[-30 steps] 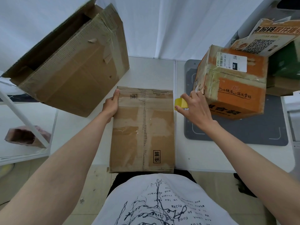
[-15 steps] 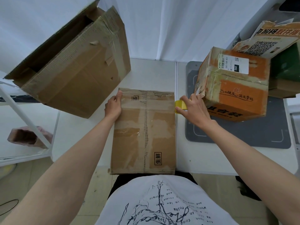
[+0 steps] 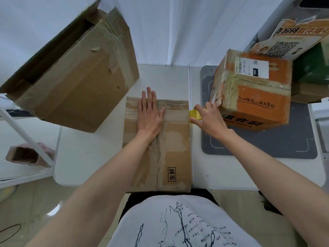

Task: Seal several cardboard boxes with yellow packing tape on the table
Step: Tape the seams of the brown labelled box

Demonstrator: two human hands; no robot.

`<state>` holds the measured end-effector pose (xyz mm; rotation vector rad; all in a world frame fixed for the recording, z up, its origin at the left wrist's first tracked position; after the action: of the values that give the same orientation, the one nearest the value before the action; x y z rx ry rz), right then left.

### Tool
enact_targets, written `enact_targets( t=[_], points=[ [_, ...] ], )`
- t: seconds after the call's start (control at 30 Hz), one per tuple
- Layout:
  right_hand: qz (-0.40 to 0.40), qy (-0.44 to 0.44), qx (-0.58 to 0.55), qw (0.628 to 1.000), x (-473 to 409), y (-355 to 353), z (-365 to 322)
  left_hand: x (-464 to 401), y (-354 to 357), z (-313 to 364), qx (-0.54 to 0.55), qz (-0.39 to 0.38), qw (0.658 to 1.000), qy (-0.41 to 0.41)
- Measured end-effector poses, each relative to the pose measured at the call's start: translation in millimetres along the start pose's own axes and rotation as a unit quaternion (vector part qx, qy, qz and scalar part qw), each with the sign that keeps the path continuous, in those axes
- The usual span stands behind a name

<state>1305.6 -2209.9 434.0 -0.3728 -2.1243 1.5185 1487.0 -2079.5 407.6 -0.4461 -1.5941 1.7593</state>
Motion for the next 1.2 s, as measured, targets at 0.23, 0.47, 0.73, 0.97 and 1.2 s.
enact_targets(
  t=[0.23,0.47,0.73,0.97,1.2],
  points=[
    [-0.011,0.003,-0.012,1.0,2,1,-1,-1,0,10,-0.021,-0.061,0.998,-0.003],
    [-0.018,0.027,-0.04,0.999,4,2,1,-20,-4,71,-0.061,-0.114,0.987,0.098],
    [-0.003,0.031,-0.101,0.994,9,-1,2,-28,-7,68,0.037,-0.136,0.99,0.012],
    [0.134,0.079,-0.235,0.96,29,4,11,-15,-14,59,0.082,-0.107,0.991,0.005],
    [0.206,0.275,-0.586,0.734,65,48,18,-8,-29,45,0.125,-0.11,0.986,-0.001]
  ],
)
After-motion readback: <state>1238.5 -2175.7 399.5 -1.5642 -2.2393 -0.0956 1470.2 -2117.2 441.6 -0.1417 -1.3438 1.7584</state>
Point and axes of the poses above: each hand's wrist, its own x-axis away from the middle knuckle, its own y-axis out of the palm, z = x × y, the point moved 8 cm from there along -x, towards the middle knuckle, and after that the axes turned 10 degrees about -y, right-handed, at the moved point
